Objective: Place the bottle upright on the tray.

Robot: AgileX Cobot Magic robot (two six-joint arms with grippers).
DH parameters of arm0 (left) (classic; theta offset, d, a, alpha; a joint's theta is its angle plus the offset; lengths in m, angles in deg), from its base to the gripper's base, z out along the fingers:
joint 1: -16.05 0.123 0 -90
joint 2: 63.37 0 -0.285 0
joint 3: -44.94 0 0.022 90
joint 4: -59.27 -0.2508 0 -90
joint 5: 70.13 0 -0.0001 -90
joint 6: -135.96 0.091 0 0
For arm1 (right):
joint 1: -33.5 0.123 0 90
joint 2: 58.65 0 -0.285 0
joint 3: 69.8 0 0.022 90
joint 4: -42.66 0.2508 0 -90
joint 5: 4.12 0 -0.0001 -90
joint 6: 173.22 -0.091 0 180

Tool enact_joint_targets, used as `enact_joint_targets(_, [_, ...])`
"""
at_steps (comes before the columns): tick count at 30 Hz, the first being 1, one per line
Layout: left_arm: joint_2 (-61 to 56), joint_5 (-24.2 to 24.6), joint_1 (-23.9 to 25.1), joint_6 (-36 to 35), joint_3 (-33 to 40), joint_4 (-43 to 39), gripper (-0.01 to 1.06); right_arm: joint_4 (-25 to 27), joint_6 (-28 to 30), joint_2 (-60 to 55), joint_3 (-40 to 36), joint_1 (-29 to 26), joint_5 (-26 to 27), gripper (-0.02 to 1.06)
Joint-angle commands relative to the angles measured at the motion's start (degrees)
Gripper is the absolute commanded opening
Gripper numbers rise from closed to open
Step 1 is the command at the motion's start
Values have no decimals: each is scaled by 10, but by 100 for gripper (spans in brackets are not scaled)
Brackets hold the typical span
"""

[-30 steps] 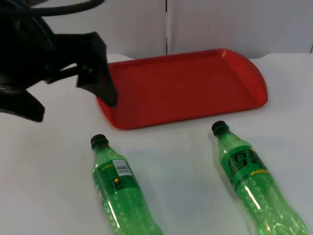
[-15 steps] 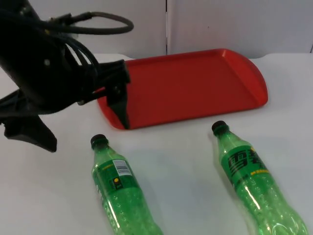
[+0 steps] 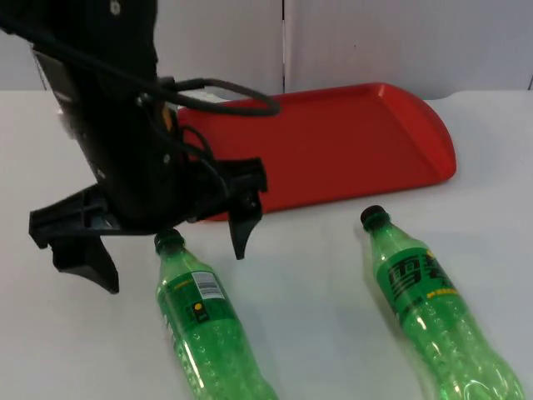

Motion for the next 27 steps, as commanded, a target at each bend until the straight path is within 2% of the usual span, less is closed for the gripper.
enact_joint_targets(1, [11,-5,-5,-18,-4,-12,105,1,3,3,-1,-3,0,105])
enact_joint_targets(5, [44,-46,-5,-27,-4,1,105,1,3,3,-1,-3,0,105])
enact_joint_targets(13, [79,-78,-5,-75,-4,-13,105,1,3,3,-1,-3,0,105])
enact_joint_targets(16, [89,-117,-5,-76,-4,2,105,1,3,3,-1,-3,0,105])
enact_joint_targets(27, [138,-110,-5,-76,-3,-23,105,1,3,3,-1,-3,0,105])
